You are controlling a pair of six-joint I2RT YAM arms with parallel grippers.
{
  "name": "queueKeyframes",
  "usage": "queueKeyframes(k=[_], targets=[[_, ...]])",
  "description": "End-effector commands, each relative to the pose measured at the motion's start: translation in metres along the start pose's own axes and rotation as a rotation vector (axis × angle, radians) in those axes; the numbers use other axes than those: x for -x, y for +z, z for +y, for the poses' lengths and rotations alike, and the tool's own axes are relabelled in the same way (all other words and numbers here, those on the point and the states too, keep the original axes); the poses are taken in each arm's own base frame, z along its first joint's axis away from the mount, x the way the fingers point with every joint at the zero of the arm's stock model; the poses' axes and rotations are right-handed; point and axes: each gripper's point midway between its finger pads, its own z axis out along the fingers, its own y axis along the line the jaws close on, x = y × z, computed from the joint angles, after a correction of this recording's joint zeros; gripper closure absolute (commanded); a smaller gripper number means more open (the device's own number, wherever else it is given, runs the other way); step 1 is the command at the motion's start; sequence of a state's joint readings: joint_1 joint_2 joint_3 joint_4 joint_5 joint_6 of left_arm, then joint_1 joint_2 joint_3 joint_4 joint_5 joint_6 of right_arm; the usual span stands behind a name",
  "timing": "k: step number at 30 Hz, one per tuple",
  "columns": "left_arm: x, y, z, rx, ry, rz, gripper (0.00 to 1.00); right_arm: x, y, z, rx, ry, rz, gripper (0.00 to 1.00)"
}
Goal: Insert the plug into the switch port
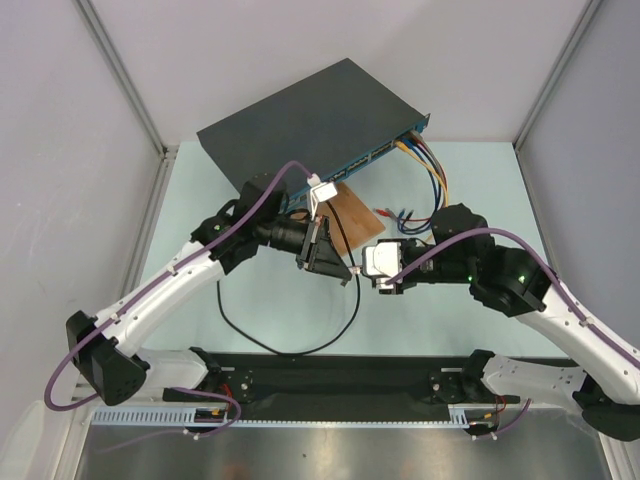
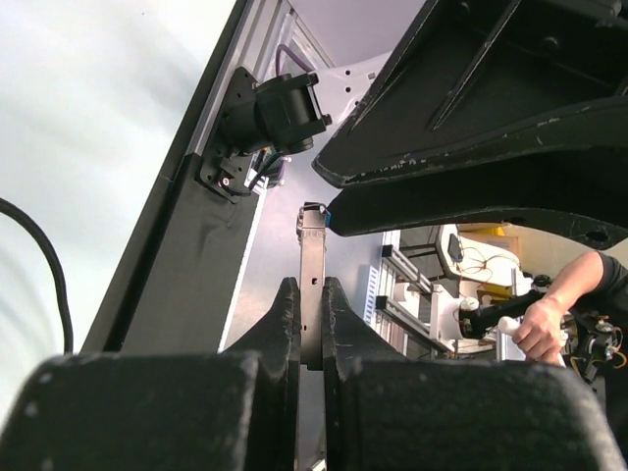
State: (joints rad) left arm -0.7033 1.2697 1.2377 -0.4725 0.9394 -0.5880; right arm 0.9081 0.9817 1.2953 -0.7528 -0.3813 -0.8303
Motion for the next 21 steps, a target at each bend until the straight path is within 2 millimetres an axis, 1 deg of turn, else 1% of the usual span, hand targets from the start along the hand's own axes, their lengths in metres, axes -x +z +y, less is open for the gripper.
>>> queueKeyframes(k=[1,5,11,16,21], targets=[[0.004,-0.007,-0.017,-0.055,0.03,-0.019,1.0,0.004,0.0,-0.003,-0.005,-0.034,-0.002,0.57],[0.006,-0.008,-0.019,-0.061,0.037,-0.024,1.0,0.001,0.003,0.002,0.015,-0.038,0.013,0.6],[0.012,-0.01,-0.019,-0.057,0.037,-0.038,1.0,-0.004,0.007,0.005,0.023,-0.063,0.038,0.62],[0.012,-0.009,-0.016,-0.049,0.028,-0.041,1.0,-0.001,0.006,0.001,0.004,-0.067,0.035,0.71],[0.013,-0.008,-0.01,-0.029,0.017,-0.047,1.0,0.001,0.007,-0.003,-0.012,-0.068,0.031,0.73]])
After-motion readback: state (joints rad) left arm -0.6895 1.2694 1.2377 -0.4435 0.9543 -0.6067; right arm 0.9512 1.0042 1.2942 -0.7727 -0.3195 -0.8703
